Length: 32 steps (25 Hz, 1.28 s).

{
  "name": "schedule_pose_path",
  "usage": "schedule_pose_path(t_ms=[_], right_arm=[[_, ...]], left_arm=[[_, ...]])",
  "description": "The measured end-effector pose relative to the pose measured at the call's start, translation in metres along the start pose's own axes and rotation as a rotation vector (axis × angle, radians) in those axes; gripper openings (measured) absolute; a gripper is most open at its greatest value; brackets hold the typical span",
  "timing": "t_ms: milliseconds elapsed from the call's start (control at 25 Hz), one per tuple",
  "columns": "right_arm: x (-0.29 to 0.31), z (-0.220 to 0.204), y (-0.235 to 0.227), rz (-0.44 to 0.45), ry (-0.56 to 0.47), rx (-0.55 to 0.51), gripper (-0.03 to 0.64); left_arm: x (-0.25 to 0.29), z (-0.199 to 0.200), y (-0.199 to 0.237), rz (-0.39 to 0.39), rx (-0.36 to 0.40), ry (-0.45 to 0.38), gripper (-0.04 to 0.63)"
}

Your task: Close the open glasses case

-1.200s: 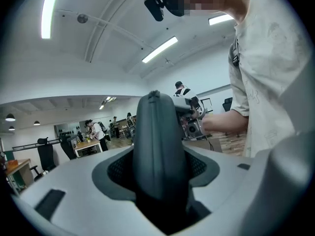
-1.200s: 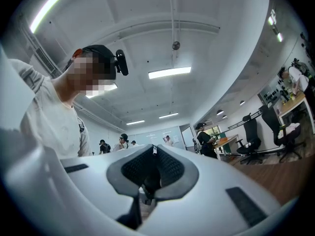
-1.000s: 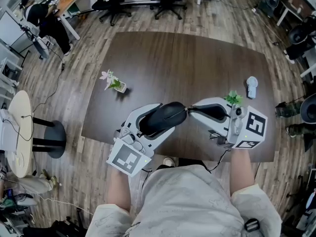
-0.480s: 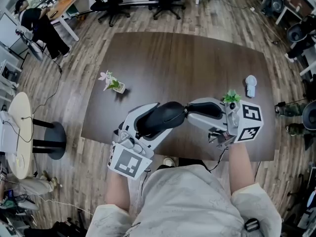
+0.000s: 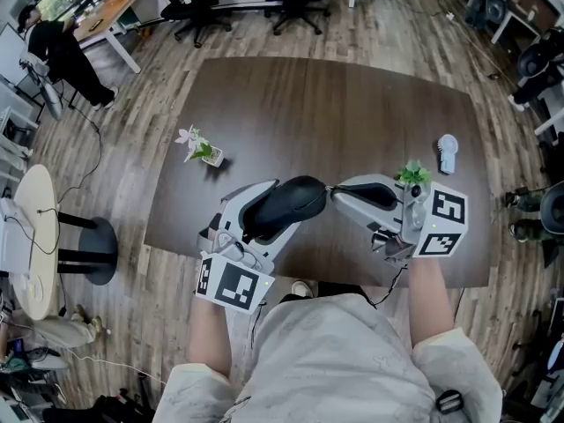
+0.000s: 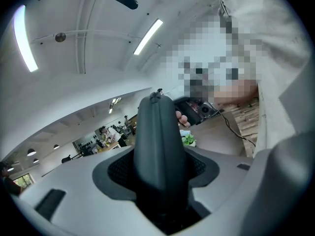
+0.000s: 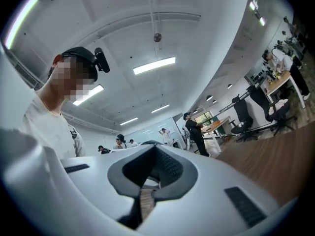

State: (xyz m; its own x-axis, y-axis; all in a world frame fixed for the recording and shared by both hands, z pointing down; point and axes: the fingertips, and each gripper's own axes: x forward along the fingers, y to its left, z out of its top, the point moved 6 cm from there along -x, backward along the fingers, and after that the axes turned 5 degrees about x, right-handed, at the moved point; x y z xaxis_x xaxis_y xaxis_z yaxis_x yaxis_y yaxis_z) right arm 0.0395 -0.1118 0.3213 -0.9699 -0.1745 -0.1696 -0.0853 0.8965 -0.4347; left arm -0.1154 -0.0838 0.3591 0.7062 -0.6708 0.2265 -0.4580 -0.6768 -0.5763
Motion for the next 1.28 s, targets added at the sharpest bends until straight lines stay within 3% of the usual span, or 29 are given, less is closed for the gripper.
schedule_pose_path(t_ms=[200,560,1280], right_arm=[[0.003,-0.001,-0.001,-0.001,-0.009,0.015,0.009],[0.009,-0.007,-0.001,-0.102,0.062,-0.102,0.002],[0.031,-0.026,0.012,-0.264,0.357,-0.414,0.002]], left_arm=[[0.0,-0.002,-0.002,0.0,0.001,0.013,0.264],[0.006,-0.018,-0.009,-0.07,-0.073,0.095,0.264],[0.03,-0.04,-0.021,-0.133,-0.036,0.323,0.262]])
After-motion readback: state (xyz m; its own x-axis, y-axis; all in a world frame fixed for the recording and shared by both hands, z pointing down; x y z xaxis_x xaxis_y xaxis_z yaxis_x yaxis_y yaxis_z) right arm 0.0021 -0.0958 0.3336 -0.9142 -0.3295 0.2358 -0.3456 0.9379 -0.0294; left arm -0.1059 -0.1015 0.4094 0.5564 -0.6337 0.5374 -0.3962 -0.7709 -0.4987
